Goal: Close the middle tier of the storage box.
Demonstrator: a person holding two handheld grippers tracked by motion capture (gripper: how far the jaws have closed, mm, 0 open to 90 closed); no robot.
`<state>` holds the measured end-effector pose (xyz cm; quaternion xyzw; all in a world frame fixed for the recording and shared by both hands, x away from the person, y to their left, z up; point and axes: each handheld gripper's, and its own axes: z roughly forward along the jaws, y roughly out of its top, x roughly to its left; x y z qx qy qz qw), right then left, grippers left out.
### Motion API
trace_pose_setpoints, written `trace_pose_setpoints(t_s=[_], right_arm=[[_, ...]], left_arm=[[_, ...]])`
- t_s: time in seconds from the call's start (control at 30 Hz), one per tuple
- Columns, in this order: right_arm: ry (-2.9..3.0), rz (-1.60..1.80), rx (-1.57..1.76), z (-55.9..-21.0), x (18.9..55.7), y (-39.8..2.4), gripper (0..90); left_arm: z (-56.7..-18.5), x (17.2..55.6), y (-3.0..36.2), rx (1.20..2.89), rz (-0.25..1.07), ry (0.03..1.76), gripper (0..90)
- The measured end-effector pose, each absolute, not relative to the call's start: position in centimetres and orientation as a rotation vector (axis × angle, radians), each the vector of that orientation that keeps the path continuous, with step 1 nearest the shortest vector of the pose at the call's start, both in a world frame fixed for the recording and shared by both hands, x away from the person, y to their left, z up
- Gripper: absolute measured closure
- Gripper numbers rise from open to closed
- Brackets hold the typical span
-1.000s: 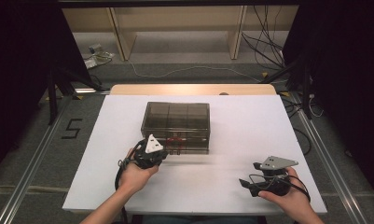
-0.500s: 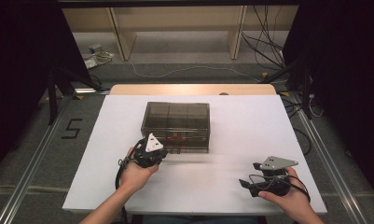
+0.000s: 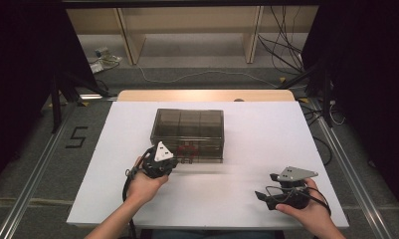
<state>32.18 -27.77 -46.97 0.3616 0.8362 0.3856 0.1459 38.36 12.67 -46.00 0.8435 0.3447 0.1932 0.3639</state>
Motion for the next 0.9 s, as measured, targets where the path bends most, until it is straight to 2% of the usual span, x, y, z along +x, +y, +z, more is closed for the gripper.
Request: trace_pose_setpoints(t_s=[0.9], right_arm=[[2.409, 1.111, 1.046, -47.01, 32.22, -27.65, 16.7]], left_arm=[[-46.02, 39.28, 12.84, 2.16, 0.501, 0.917, 89.8]])
